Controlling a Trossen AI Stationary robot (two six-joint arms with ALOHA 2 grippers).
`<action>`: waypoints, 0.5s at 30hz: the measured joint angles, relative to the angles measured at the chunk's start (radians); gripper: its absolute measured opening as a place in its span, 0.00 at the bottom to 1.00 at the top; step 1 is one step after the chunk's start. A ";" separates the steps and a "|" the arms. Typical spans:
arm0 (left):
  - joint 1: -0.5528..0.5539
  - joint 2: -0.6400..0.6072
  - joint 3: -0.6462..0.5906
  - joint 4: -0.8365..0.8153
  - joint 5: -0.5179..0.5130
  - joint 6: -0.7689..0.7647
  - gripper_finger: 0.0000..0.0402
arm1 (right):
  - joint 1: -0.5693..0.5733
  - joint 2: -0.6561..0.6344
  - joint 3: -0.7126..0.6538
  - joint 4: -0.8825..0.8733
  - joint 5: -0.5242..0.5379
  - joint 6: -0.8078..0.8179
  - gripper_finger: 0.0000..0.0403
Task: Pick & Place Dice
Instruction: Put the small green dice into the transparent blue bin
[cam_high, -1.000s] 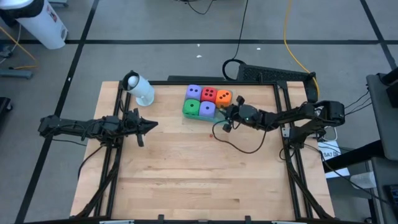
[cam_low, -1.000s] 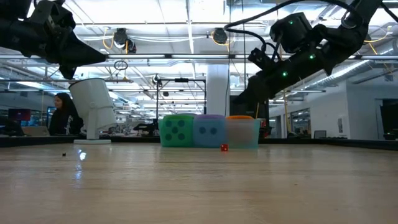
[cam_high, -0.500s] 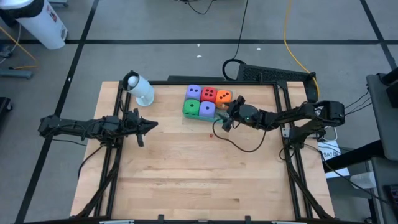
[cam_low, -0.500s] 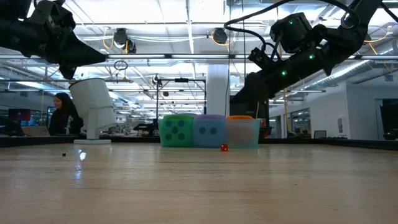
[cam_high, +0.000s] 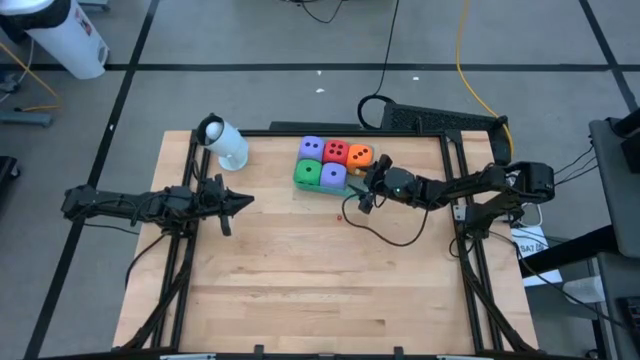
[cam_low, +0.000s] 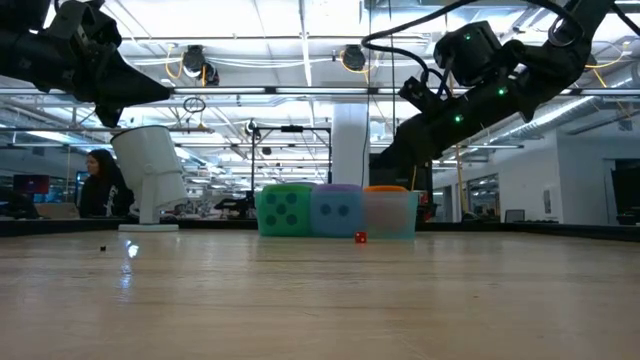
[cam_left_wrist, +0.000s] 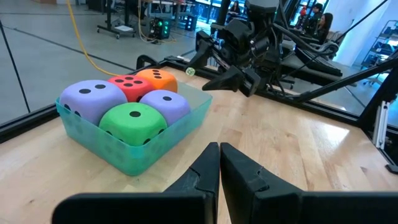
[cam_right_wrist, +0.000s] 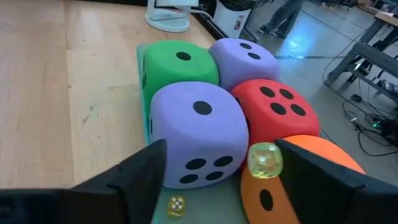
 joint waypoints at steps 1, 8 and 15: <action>0.000 0.000 0.000 0.000 0.000 -0.001 0.05 | 0.000 0.000 0.000 0.001 0.001 0.003 0.66; 0.000 0.000 0.000 0.000 0.000 -0.001 0.05 | 0.000 0.000 0.000 -0.001 -0.009 0.007 0.12; 0.000 0.000 0.000 0.000 0.000 0.001 0.05 | 0.000 0.000 0.000 0.008 -0.031 -0.008 0.31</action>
